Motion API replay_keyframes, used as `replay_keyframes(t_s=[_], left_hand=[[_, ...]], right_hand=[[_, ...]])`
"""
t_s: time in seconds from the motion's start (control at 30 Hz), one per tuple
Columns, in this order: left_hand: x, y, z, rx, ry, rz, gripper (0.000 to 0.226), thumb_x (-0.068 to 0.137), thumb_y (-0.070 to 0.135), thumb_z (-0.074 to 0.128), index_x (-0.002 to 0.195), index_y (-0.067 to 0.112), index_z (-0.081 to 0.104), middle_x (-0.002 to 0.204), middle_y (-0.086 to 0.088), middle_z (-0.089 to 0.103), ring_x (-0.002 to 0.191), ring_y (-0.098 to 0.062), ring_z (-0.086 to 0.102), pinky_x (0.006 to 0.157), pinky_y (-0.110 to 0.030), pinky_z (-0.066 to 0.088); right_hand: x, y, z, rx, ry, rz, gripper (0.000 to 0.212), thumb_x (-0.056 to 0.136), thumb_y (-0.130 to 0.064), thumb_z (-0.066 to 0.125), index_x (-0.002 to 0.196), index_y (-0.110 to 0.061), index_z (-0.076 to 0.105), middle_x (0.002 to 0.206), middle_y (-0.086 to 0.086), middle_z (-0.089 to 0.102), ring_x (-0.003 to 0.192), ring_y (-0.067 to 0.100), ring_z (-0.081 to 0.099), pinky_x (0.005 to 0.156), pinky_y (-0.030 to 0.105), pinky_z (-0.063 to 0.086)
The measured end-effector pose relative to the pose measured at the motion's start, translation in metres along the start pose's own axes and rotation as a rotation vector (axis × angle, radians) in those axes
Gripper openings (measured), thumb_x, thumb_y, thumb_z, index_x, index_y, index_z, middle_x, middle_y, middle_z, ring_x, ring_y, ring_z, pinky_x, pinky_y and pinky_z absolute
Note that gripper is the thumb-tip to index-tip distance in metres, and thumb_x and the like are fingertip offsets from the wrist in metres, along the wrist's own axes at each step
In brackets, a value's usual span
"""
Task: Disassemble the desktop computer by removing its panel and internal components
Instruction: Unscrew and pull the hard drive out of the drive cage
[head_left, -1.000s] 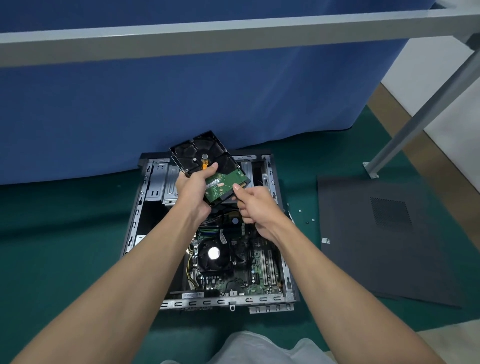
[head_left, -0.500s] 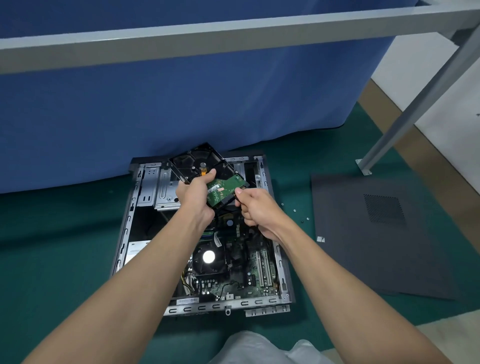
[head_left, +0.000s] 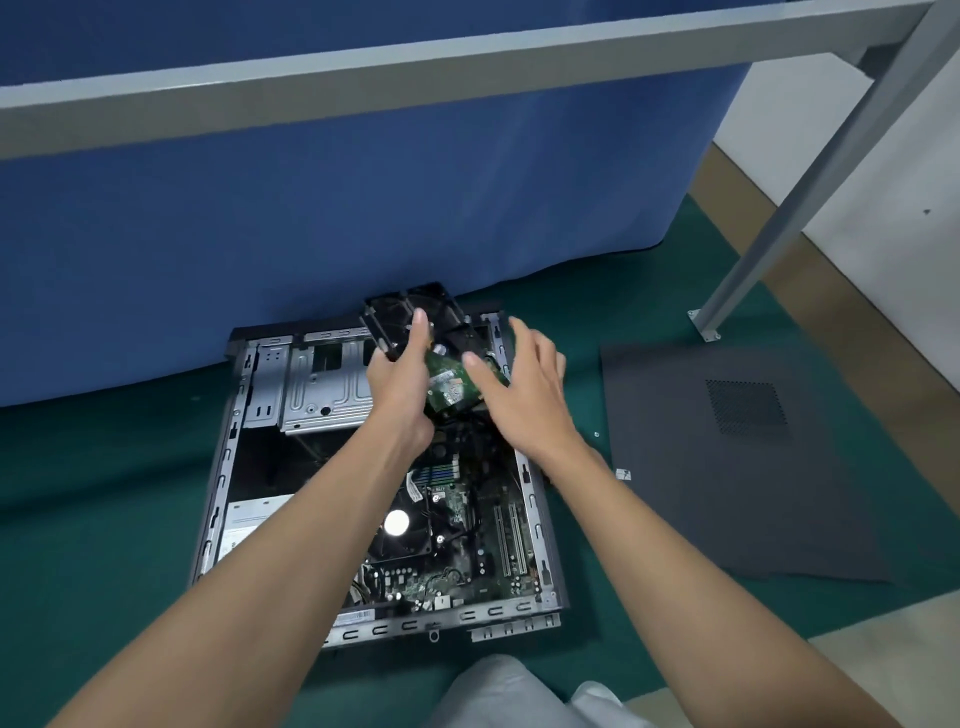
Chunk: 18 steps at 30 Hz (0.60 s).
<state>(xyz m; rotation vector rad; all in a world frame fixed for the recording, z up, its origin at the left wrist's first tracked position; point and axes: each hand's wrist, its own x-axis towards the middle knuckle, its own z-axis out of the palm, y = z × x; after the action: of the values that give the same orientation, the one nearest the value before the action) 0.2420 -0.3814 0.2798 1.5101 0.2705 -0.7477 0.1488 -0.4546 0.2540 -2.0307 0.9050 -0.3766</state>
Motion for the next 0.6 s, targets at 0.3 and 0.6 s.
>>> replay_keyframes(t_s=[0.3,0.6], left_hand=[[0.002,-0.024,0.044,-0.152,-0.500,-0.152,0.086,0.085,0.080,0.015,0.112,0.017,0.066,0.110,-0.009,0.072,0.098,-0.024,0.070,0.078,-0.039,0.052],[0.043,-0.032,0.050,1.046,-0.191,0.536,0.038,0.099,0.037,0.049,0.130,0.015,0.054,0.127,-0.005,0.061,0.114,-0.023,0.056,0.095,-0.034,0.045]], right_hand=[[0.013,0.036,-0.035,0.050,-0.184,0.234,0.129,0.054,-0.065,0.074,0.151,-0.027,-0.002,0.157,0.003,0.011,0.144,0.026,0.010,0.114,0.048,0.021],[0.025,0.136,-0.060,-0.256,0.128,0.481,0.108,0.058,-0.047,0.079,0.143,-0.030,0.014,0.135,0.021,0.037,0.124,0.038,0.031,0.103,0.048,0.026]])
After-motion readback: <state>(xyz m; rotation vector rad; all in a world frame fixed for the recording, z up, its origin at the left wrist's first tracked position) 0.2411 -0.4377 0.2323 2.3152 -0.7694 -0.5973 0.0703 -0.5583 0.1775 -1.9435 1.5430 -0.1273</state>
